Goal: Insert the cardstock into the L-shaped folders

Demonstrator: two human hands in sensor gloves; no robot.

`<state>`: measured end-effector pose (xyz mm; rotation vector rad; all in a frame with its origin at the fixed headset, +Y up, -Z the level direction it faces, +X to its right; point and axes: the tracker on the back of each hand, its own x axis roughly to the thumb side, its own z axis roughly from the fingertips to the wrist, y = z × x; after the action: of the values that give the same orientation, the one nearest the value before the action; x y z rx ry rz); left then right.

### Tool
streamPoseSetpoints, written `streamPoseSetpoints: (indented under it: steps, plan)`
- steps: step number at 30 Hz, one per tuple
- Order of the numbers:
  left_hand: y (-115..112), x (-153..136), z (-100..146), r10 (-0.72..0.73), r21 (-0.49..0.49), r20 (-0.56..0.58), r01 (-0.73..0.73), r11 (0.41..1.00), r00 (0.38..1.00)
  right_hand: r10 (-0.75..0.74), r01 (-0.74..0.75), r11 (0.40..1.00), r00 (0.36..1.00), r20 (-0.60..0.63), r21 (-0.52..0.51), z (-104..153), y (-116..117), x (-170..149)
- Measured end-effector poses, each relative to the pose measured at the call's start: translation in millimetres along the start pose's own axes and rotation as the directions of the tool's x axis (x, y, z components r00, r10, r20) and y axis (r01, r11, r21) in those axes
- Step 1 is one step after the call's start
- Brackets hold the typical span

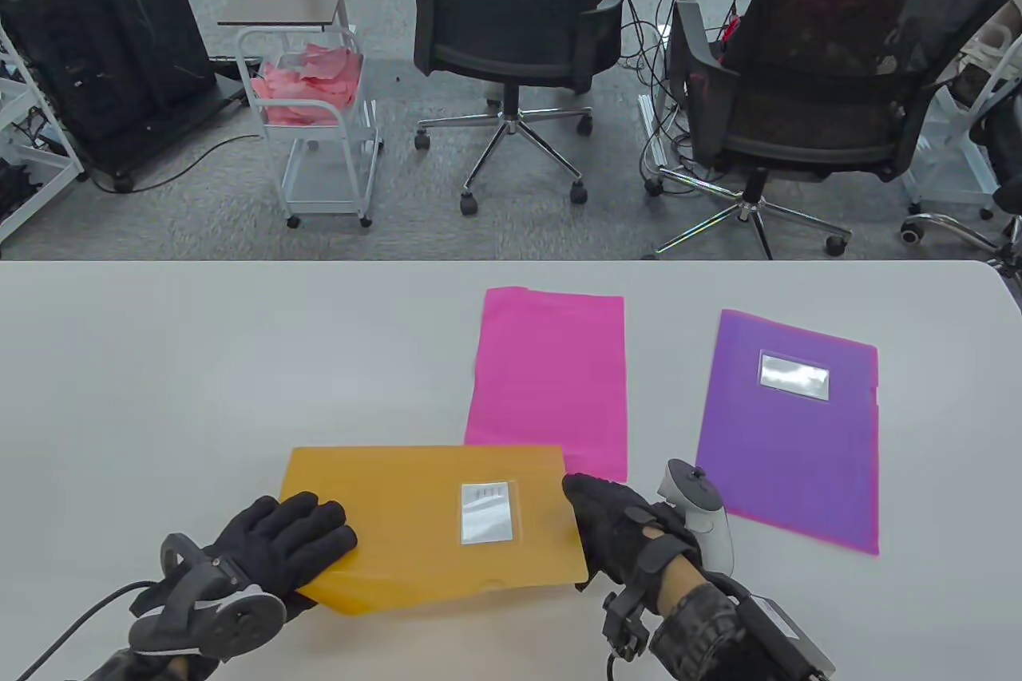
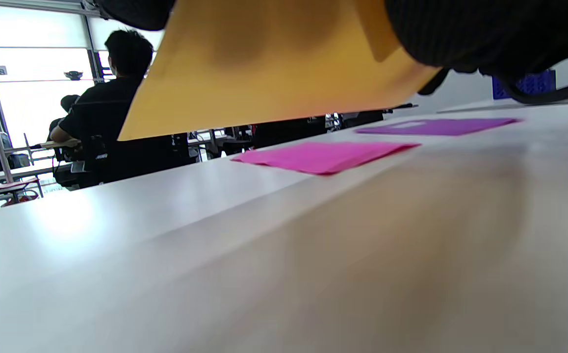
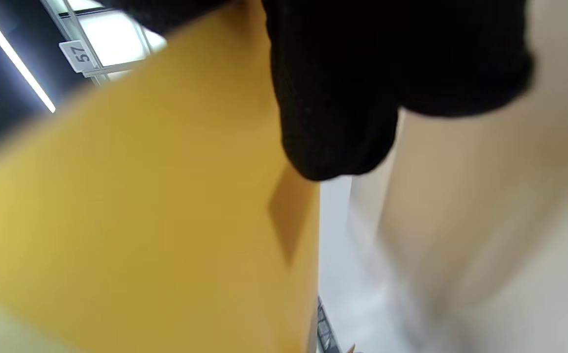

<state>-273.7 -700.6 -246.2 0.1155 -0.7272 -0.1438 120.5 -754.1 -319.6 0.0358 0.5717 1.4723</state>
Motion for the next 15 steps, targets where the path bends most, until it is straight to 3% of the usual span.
streamPoseSetpoints:
  steps: [4,6,7,9,13,15]
  plan:
    - [-28,12,-12,0.016,-0.309,-0.008,-0.017,0.951,1.0,0.057,-0.044,0.989,0.995,0.084,-0.143,2,1,5]
    - [-36,19,-19,0.07,-0.392,-0.05,-0.084,0.916,0.996,0.169,-0.143,0.967,0.979,0.112,-0.211,1,8,6]
    - [-38,22,-21,0.082,-0.409,-0.069,-0.103,0.907,0.994,0.196,-0.164,0.957,0.974,0.117,-0.237,1,11,5]
    - [-41,30,-31,0.042,-0.346,-0.074,-0.065,0.936,0.996,0.23,-0.191,0.942,0.966,0.117,-0.276,-1,23,1]
    - [-43,35,-40,-0.062,-0.329,-0.062,0.038,0.943,0.996,0.273,-0.241,0.93,0.958,0.083,-0.277,-4,32,-5]
    - [-46,31,-38,-0.004,-0.31,-0.083,-0.022,0.95,0.997,0.235,-0.21,0.952,0.968,0.092,-0.223,-6,30,-9]
